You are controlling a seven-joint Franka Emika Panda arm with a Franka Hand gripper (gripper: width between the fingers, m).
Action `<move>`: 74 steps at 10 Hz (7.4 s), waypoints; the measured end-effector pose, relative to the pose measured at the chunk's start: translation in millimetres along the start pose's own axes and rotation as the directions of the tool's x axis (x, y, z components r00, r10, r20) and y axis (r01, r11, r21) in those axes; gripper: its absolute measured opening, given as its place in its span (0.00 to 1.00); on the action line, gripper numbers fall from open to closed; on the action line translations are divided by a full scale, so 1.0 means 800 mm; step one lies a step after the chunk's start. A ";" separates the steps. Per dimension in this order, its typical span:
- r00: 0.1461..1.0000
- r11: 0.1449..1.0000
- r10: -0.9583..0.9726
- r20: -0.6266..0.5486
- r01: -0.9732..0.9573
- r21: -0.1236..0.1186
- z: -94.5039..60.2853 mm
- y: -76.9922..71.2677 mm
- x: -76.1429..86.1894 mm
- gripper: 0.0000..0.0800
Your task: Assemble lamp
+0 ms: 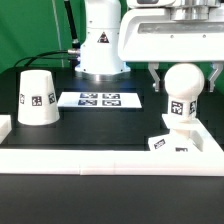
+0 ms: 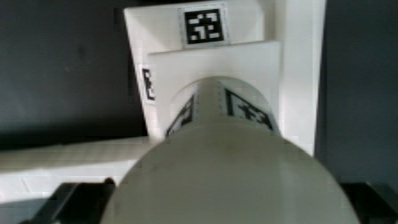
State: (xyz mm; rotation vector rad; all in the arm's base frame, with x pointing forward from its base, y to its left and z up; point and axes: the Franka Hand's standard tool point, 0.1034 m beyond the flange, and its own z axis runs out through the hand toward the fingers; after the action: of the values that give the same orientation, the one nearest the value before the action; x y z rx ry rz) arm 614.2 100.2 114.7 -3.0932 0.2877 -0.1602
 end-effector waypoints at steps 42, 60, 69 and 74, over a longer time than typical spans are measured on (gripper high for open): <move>0.646 0.646 -0.763 0.016 0.763 0.016 0.001 -0.004 -0.002 0.72; 0.732 0.734 0.680 0.047 -0.679 -0.026 0.005 0.003 -0.006 0.72; 0.877 0.878 0.477 0.062 -0.478 -0.003 0.006 0.000 -0.008 0.87; 0.998 0.999 0.026 0.054 -0.028 0.028 0.004 -0.007 -0.007 0.87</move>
Offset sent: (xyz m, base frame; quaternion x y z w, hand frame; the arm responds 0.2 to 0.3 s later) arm 0.0005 0.0016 -0.0043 -0.0165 -0.0116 0.2449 0.9693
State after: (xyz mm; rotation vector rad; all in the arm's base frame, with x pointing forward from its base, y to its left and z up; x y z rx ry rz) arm 610.3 106.8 111.2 -3.0581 0.3225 -0.0799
